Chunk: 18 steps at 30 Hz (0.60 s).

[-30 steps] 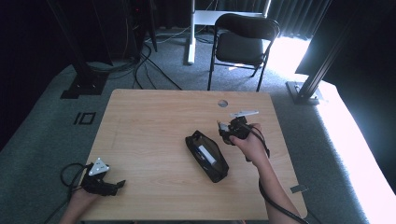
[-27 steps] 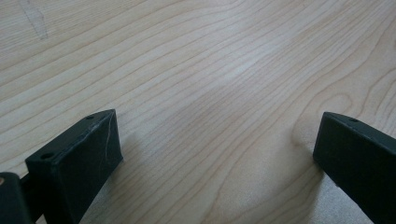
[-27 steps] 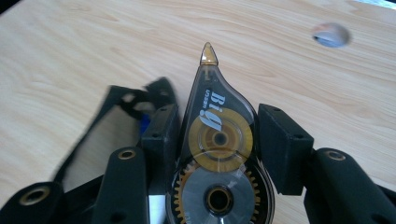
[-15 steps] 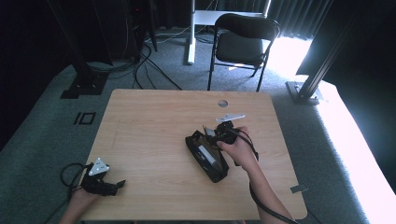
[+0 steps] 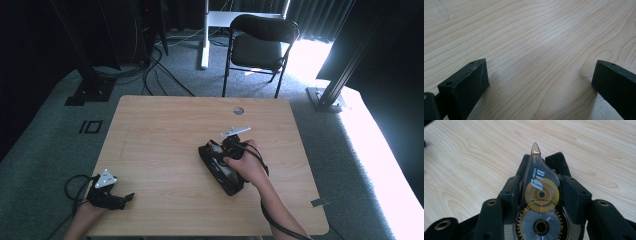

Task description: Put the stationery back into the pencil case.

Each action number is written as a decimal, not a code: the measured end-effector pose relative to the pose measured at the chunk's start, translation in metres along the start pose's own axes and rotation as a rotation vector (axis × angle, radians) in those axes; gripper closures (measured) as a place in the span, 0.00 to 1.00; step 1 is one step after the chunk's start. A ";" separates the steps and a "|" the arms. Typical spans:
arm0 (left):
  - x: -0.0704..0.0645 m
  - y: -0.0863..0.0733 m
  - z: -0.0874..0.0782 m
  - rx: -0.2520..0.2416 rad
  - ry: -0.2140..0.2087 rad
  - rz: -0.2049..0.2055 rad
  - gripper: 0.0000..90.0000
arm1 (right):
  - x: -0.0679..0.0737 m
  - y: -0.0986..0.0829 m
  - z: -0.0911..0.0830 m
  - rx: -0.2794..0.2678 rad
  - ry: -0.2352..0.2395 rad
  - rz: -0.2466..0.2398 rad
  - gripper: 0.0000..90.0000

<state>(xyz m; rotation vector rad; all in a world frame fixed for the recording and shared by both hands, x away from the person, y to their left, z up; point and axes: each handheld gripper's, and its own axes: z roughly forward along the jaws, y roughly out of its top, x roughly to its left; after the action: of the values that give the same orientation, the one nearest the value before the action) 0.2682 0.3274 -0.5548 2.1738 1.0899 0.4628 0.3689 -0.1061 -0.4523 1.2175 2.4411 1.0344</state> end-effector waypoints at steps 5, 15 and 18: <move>0.000 0.000 0.000 0.000 0.000 0.000 0.01 | 0.002 -0.002 0.010 0.032 -0.006 0.007 0.56; 0.000 0.000 0.000 0.000 0.000 0.000 0.01 | 0.005 -0.007 0.023 0.080 -0.028 -0.003 0.55; 0.000 0.000 0.000 0.000 0.000 0.000 0.01 | 0.005 -0.009 0.030 0.103 -0.034 0.000 0.56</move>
<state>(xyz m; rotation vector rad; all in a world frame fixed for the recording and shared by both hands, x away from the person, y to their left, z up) 0.2681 0.3274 -0.5548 2.1740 1.0898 0.4629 0.3744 -0.0913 -0.4796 1.2549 2.4959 0.8903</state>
